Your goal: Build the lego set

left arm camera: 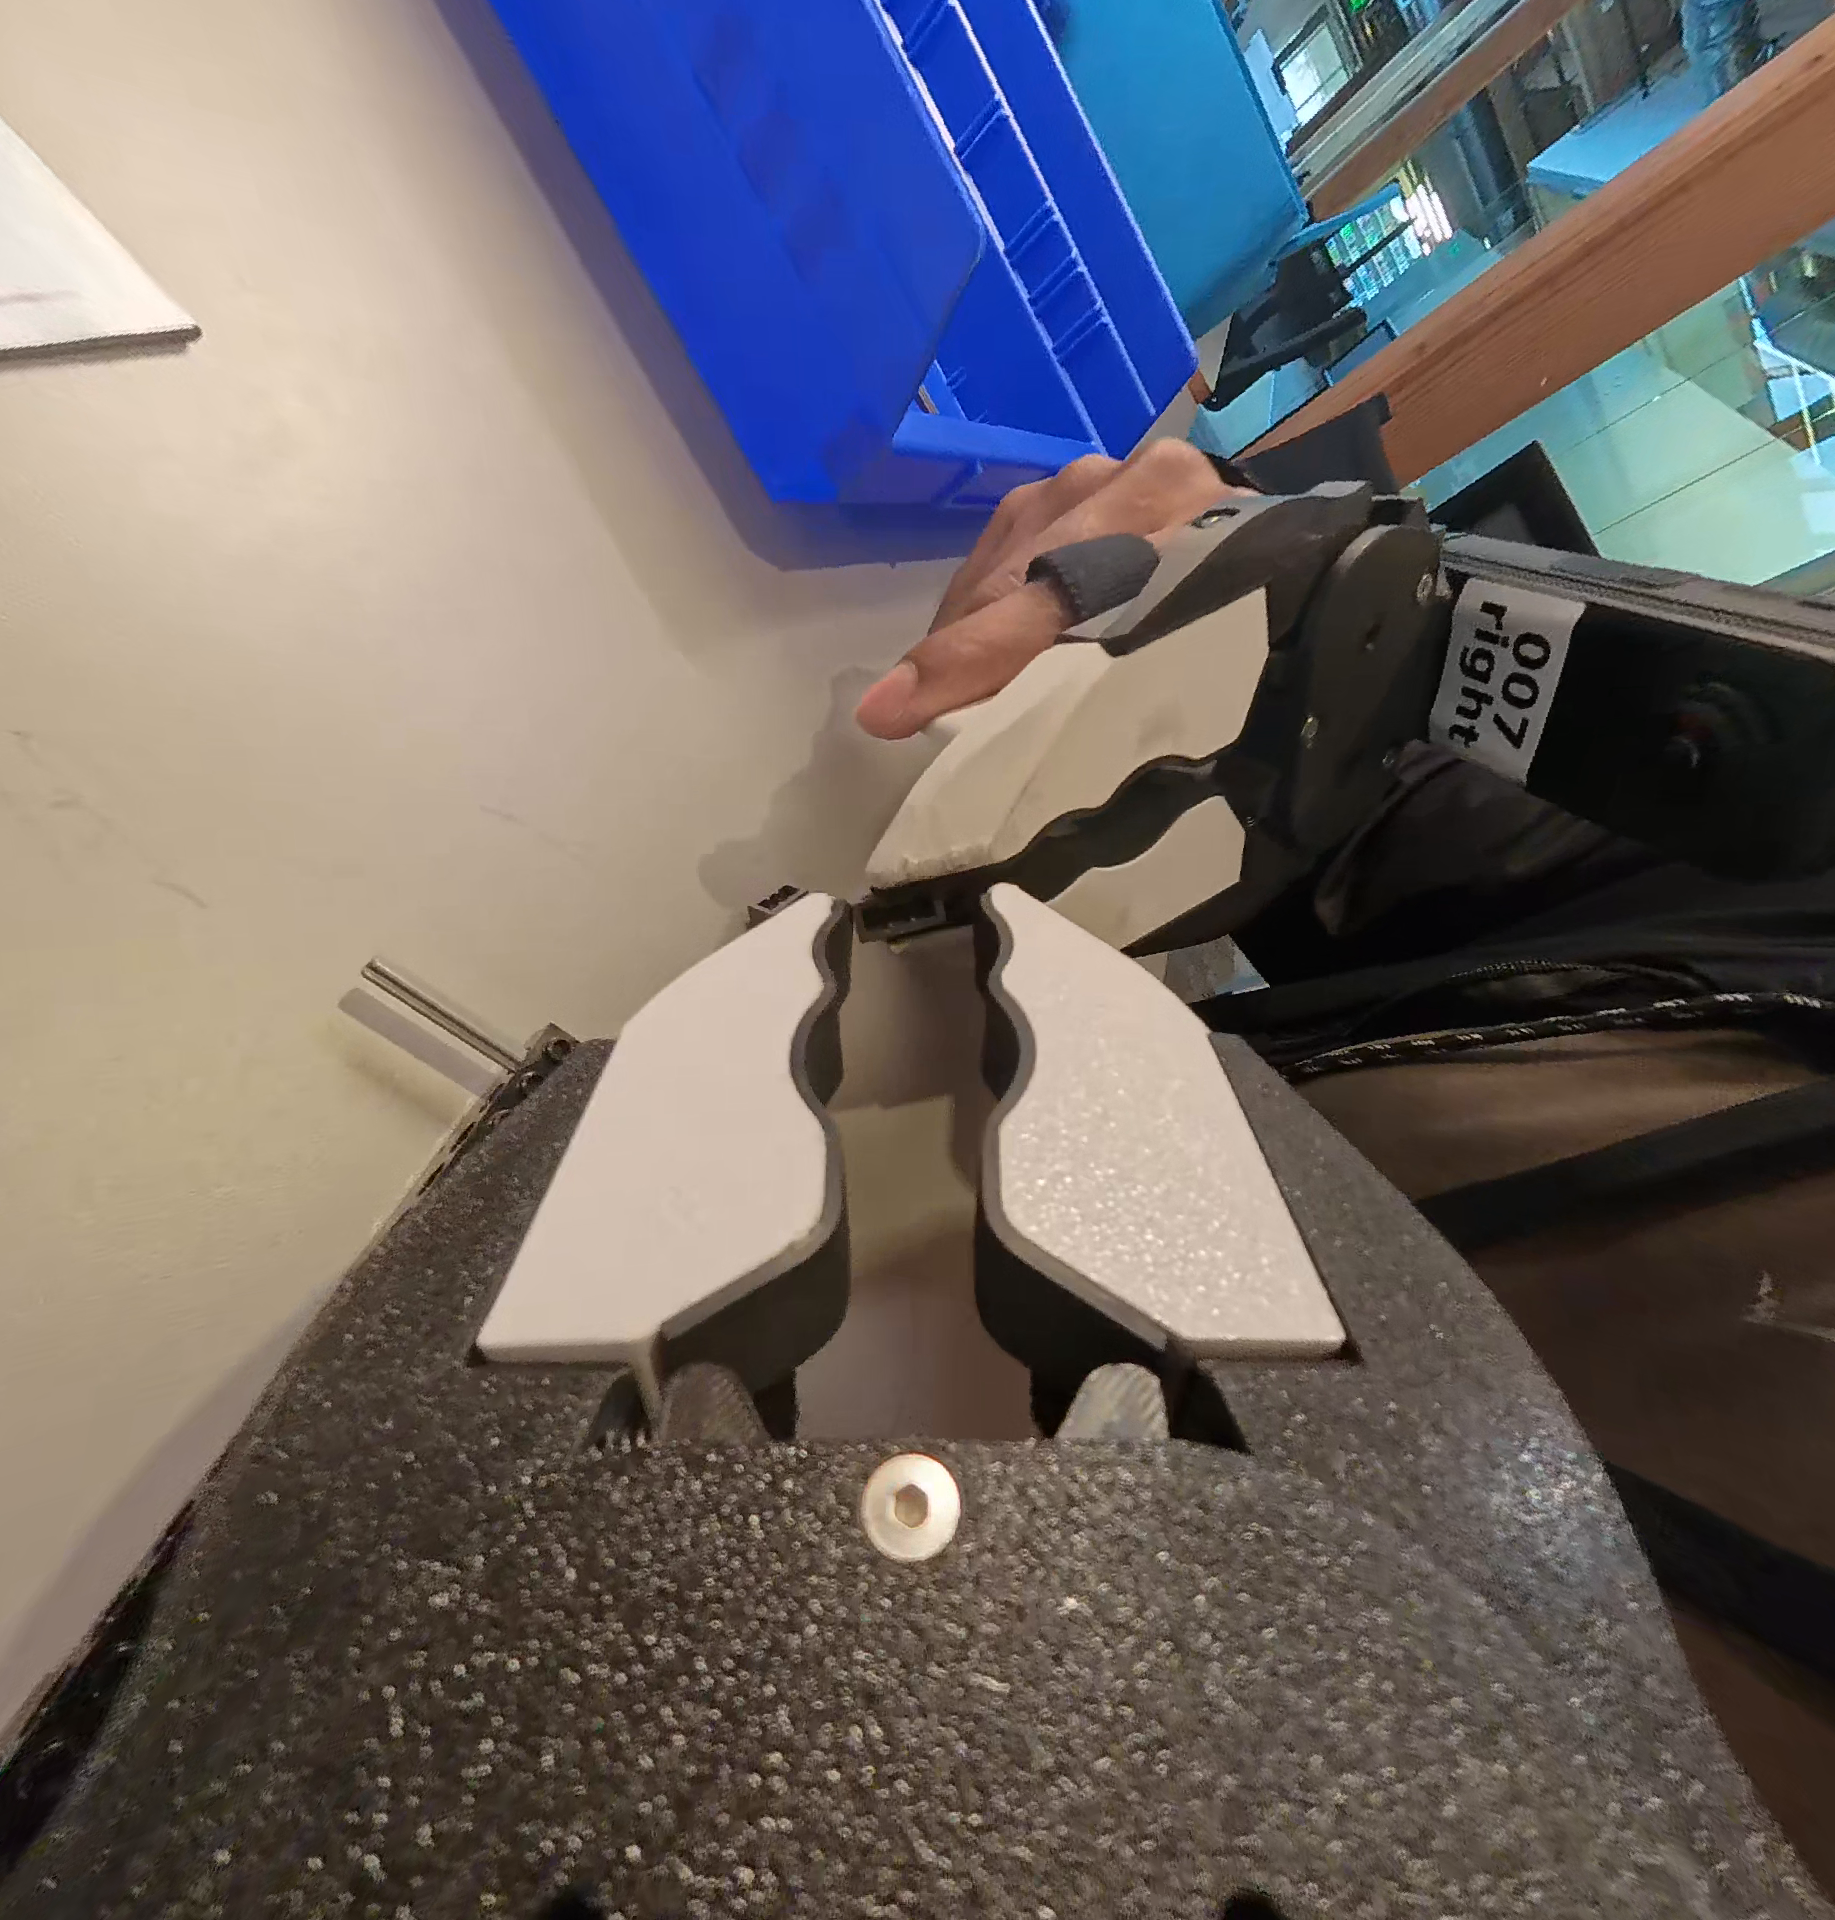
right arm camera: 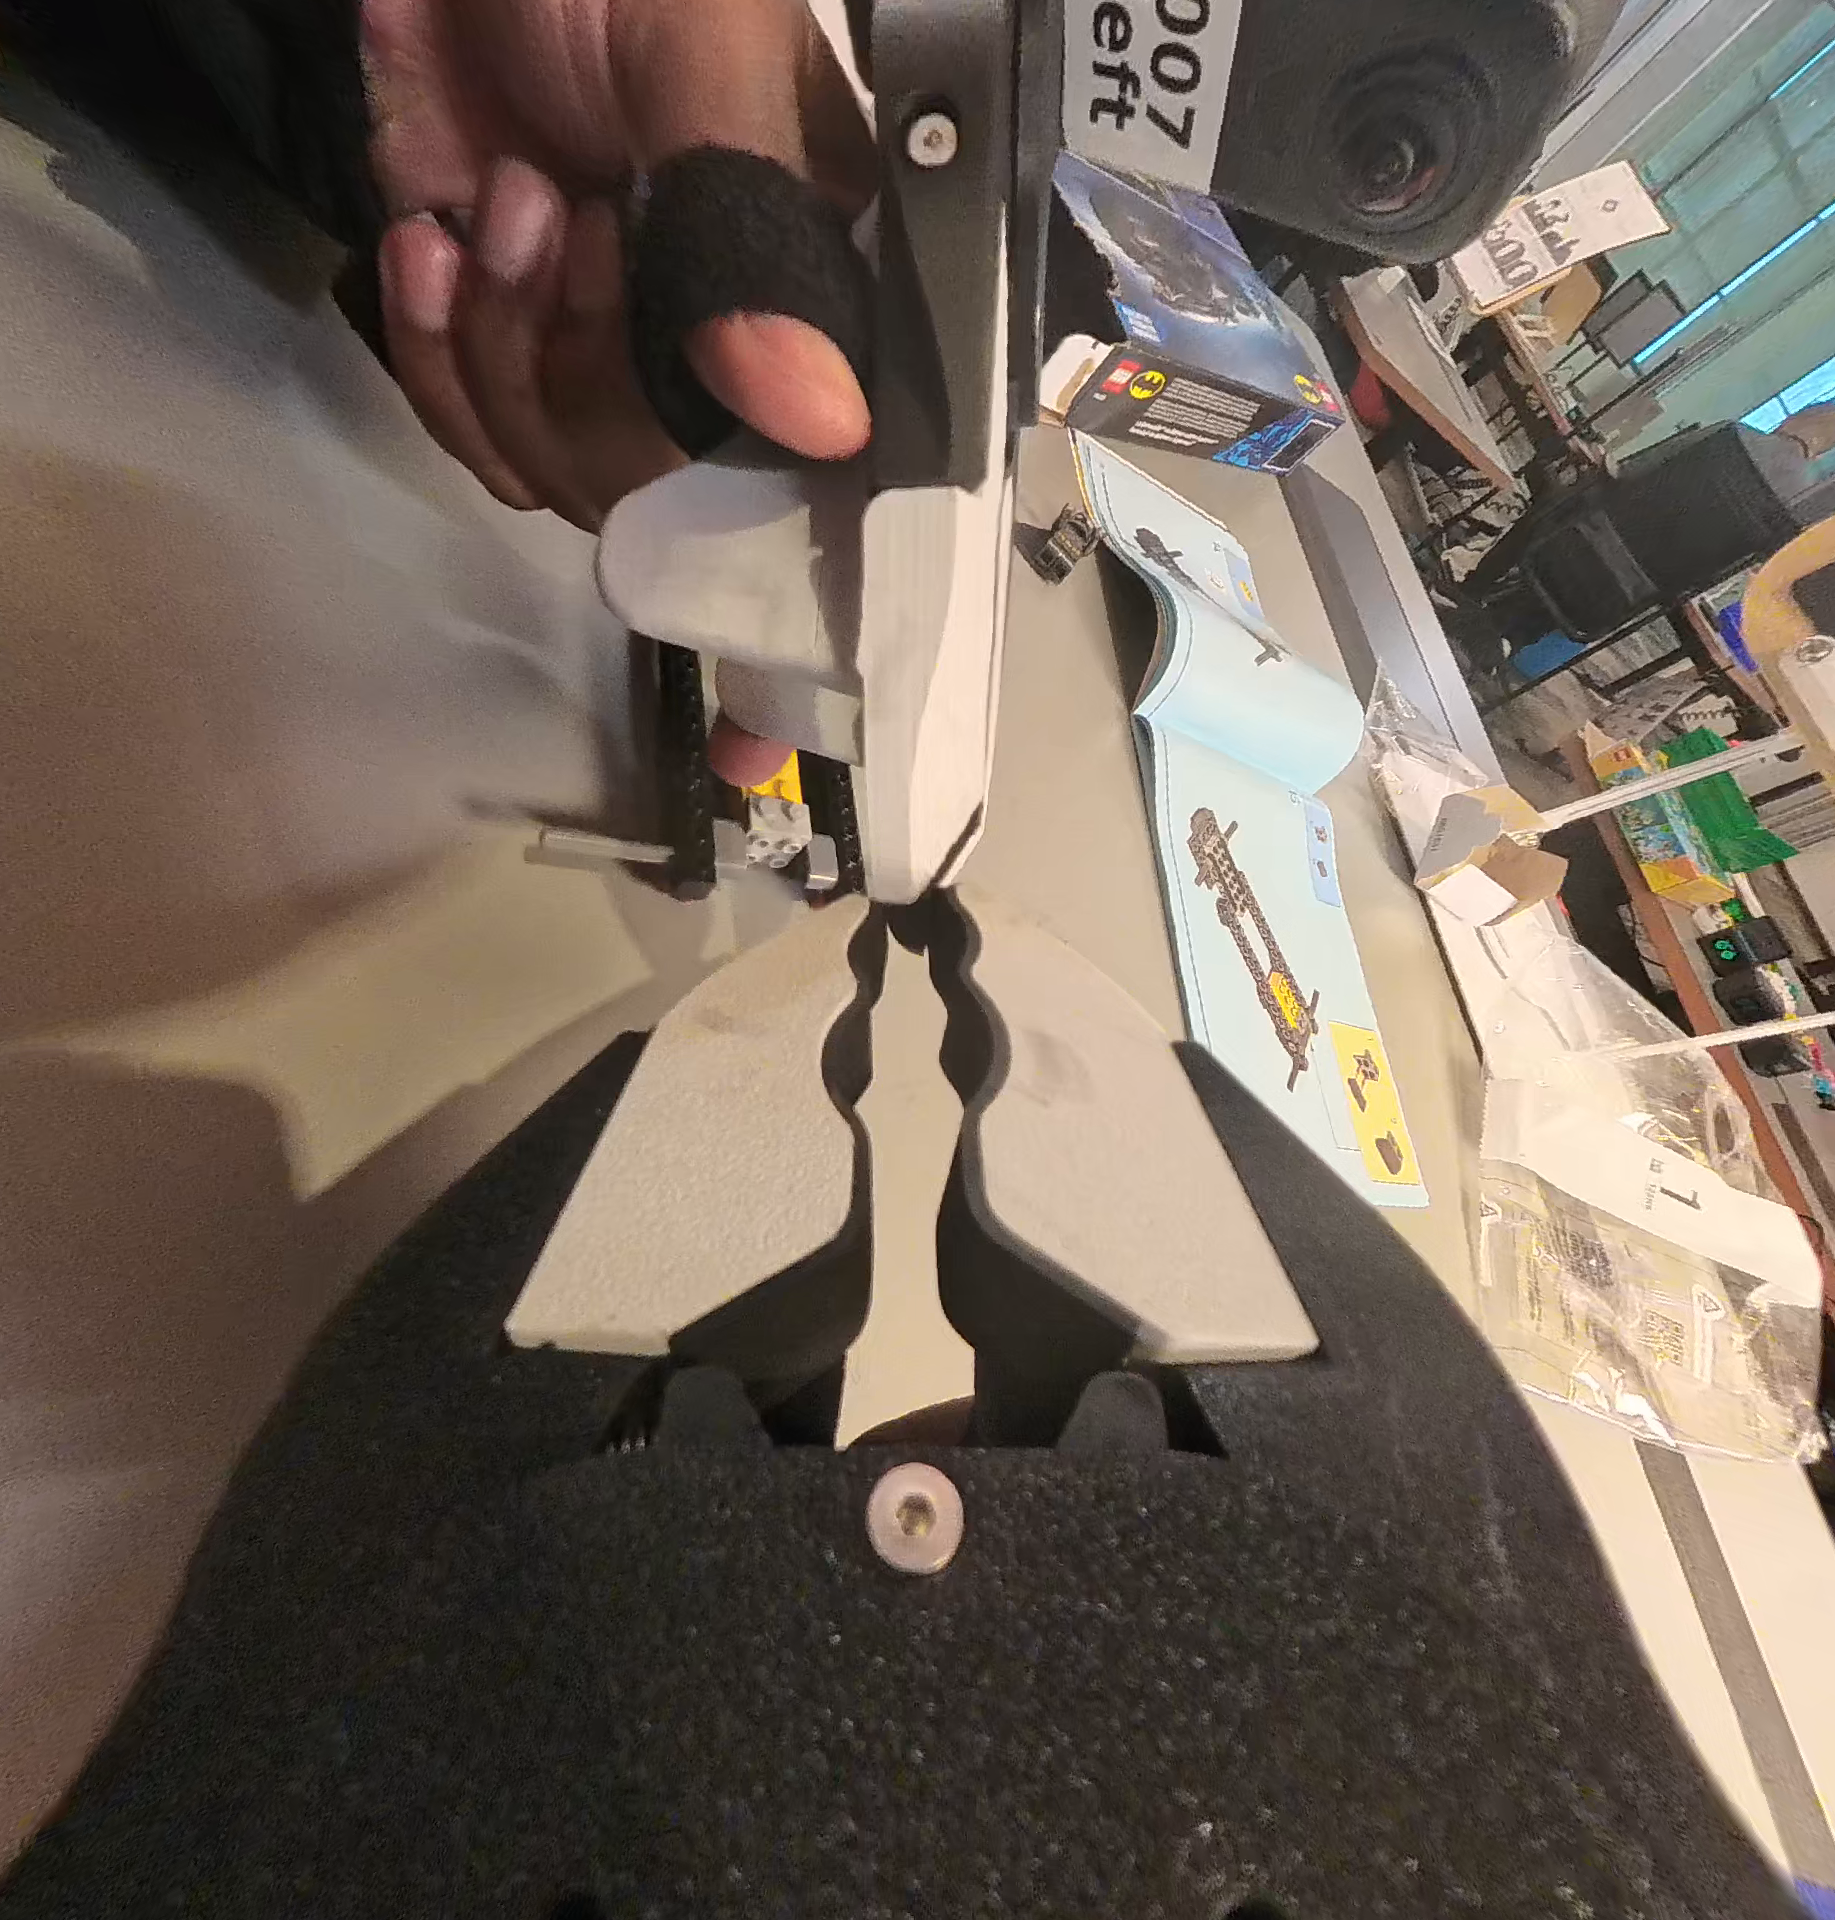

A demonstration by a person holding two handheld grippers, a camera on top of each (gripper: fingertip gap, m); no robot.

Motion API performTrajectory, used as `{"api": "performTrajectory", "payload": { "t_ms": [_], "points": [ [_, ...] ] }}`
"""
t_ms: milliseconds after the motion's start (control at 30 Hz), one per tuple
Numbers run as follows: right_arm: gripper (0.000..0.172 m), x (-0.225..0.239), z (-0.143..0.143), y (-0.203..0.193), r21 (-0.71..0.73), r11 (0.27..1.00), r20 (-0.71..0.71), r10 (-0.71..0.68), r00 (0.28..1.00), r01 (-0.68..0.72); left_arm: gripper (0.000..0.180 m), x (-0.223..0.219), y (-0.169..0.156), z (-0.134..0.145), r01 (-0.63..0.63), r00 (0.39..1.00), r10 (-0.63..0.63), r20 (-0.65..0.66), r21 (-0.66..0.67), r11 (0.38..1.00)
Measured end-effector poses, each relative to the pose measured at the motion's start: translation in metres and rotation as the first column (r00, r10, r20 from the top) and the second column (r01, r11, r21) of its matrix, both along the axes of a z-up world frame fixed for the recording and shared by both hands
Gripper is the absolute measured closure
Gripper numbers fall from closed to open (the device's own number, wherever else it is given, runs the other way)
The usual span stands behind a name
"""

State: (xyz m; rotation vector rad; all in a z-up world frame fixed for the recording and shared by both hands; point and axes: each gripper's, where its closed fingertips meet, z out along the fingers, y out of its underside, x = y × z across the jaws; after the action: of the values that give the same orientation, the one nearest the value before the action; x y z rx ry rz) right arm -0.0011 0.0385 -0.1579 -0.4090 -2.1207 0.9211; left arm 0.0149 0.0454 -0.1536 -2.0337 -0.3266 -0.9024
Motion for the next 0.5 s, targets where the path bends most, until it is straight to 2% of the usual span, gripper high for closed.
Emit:
{"api": "performTrajectory", "payload": {
  "t_ms": [333,500],
  "points": [
    [0.164,0.0005,0.0024,-0.0013,0.008,1.0,-0.02,0.005,1.0,-0.005,0.157,-0.001,0.0005,-0.0002,-0.025,0.999,0.025,0.036,-0.001,1.0],
    [0.164,0.0006,0.005,-0.0009,-0.015,1.0,-0.027,0.004,1.0,-0.005,0.164,-0.0006,0.0011,0.0026,-0.026,0.998,0.024,0.054,0.033,0.999]
  ]
}}
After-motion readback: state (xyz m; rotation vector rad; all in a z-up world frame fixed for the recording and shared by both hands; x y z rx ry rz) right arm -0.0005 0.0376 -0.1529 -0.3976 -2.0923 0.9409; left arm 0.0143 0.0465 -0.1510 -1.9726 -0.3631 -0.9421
